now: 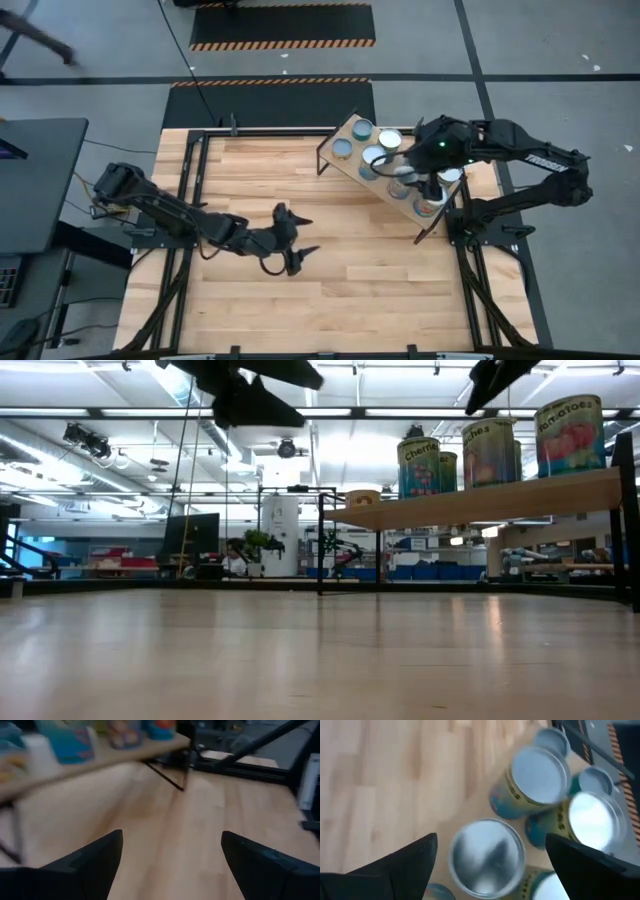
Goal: Pick and place cans onto a shelf
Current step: Return to Home Position
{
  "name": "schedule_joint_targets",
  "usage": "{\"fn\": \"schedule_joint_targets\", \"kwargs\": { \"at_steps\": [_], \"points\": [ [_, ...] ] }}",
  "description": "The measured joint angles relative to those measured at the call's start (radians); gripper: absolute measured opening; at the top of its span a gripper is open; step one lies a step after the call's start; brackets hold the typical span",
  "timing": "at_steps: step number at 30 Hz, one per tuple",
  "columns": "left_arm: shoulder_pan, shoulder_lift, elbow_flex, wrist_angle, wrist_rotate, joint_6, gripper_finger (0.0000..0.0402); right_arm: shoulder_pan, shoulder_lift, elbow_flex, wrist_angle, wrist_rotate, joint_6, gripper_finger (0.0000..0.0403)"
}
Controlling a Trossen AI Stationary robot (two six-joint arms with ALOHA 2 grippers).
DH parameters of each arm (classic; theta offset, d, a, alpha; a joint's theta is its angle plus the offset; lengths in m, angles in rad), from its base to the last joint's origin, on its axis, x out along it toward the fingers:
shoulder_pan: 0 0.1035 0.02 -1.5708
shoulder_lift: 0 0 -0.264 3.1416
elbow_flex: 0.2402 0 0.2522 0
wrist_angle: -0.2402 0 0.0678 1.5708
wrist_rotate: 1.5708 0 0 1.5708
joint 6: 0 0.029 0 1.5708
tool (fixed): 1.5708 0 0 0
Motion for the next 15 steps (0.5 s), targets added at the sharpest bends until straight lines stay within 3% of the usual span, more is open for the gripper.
{"fn": "schedule_joint_targets", "kwargs": {
  "at_steps": [4,7,12,15],
  "points": [
    [-0.032,-0.096,-0.061,0.029,-0.095,0.061,0.0325,0.015,-0.060,-0.039,0.070,-0.081,0.000,0.0368],
    [-0.034,-0.168,-0.153,0.124,-0.080,0.094,0.0298,0.050,-0.114,-0.083,0.194,-0.126,0.012,0.0350],
    [0.098,-0.200,-0.324,0.506,0.163,0.159,0.0233,0.151,-0.198,-0.234,0.507,-0.193,0.103,0.0297],
    [0.221,-0.201,-0.342,0.544,0.313,0.160,0.0180,0.239,-0.231,-0.355,0.673,-0.171,0.161,0.0256]
  ]
}}
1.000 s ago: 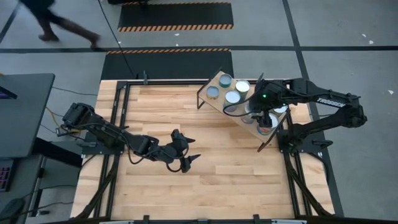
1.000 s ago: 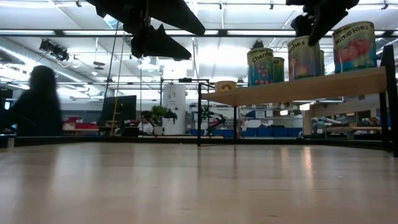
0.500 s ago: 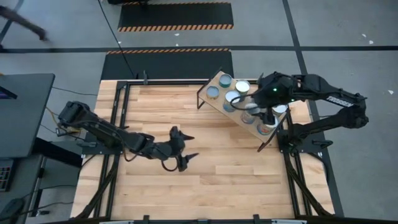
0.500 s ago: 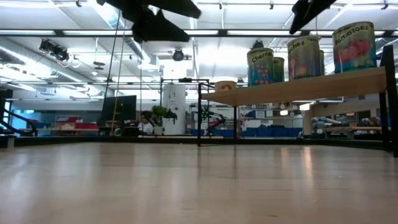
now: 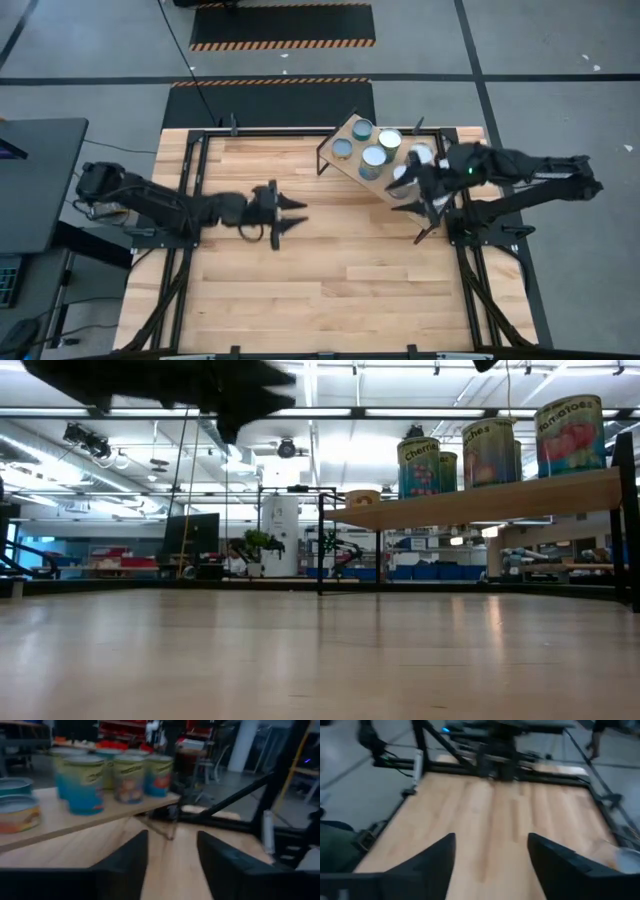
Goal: Pick and place cans onto a shelf
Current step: Return to Home Position
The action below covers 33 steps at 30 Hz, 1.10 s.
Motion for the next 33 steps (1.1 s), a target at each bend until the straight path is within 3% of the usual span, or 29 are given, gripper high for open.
{"fn": "schedule_joint_targets", "kwargs": {
  "at_steps": [5,12,22,33],
  "points": [
    [0.153,-0.119,-0.007,-0.095,0.130,0.074,0.0091,0.126,-0.052,-0.086,0.135,0.049,0.073,0.0185],
    [0.254,-0.381,-0.143,-0.158,0.141,0.118,0.0010,0.291,-0.138,-0.169,0.311,0.056,0.129,0.0111],
    [0.265,-0.685,-0.383,-0.174,0.164,0.015,0.0014,0.464,-0.226,-0.374,0.510,0.089,0.124,0.0012],
    [0.221,-0.829,-0.522,-0.170,0.165,-0.008,0.0011,0.648,-0.452,-0.501,0.516,0.097,0.193,0.0004]
  ]
}}
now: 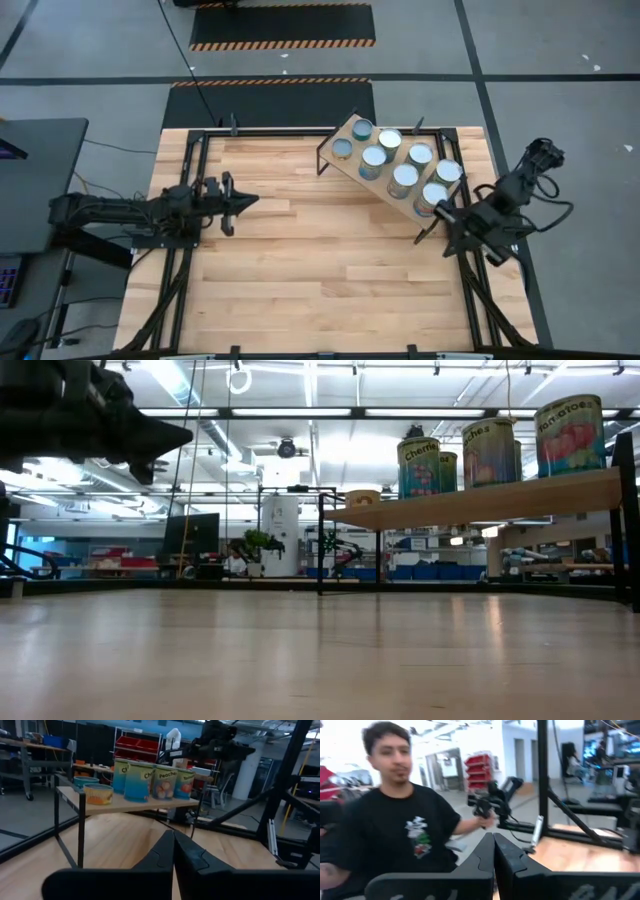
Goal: Pick and place cans onto a shelf
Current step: Return to Home Position
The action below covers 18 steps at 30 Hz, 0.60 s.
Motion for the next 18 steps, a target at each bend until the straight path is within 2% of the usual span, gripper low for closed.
{"fn": "schedule_joint_targets", "kwargs": {
  "at_steps": [10,14,18],
  "points": [
    [-0.009,-0.027,-0.013,-0.026,-0.019,0.010,0.0007,0.045,-0.221,-0.024,-0.023,-0.031,-0.046,0.0002],
    [-0.024,-0.027,-0.013,-0.026,-0.019,0.004,0.0013,0.046,-0.262,-0.124,0.085,-0.169,-0.086,0.0002],
    [-0.029,-0.027,-0.013,-0.026,-0.019,0.000,0.0014,0.045,-0.292,-0.240,0.160,-0.176,-0.055,0.0002]
  ]
}}
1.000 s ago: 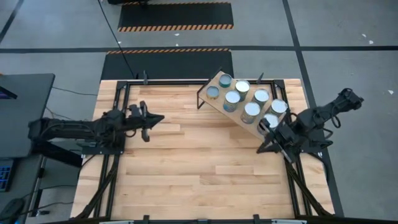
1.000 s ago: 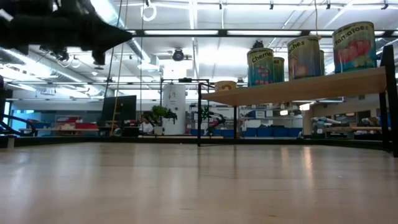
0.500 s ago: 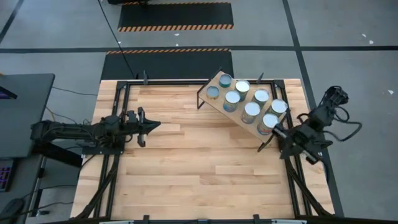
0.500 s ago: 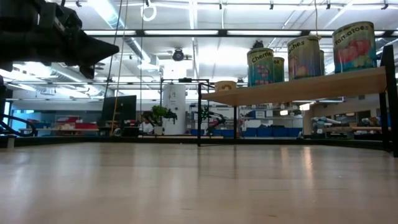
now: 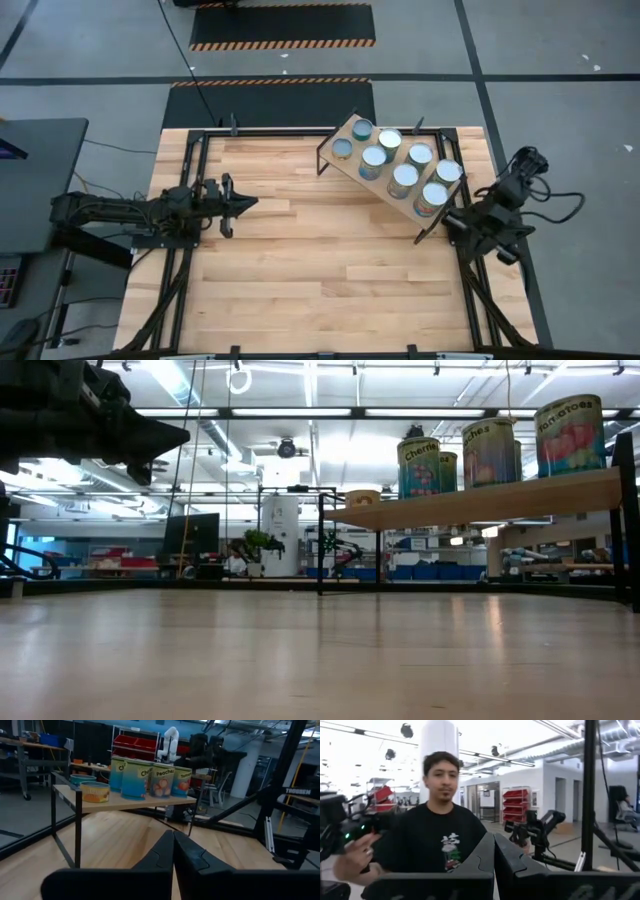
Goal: Pick and place cans onto a shelf
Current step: Return to Home Position
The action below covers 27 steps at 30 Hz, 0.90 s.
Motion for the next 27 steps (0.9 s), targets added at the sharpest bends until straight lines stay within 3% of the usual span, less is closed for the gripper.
{"fn": "schedule_joint_targets", "kwargs": {
  "at_steps": [7,16,23,27],
  "points": [
    [0.000,0.000,0.000,0.002,-0.005,-0.030,0.0010,0.006,-0.095,-0.102,0.056,-0.010,0.023,0.0002],
    [0.000,0.002,-0.001,-0.032,-0.014,-0.104,0.0011,0.114,-0.072,-0.246,0.223,-0.007,0.045,0.0001],
    [0.001,0.002,-0.001,-0.035,-0.068,-0.047,0.0011,0.217,-0.058,-0.272,0.226,0.117,-0.019,0.0001],
    [0.001,0.002,-0.001,-0.037,-0.068,-0.055,0.0013,0.227,-0.056,-0.272,0.166,0.265,-0.027,0.0001]
  ]
}}
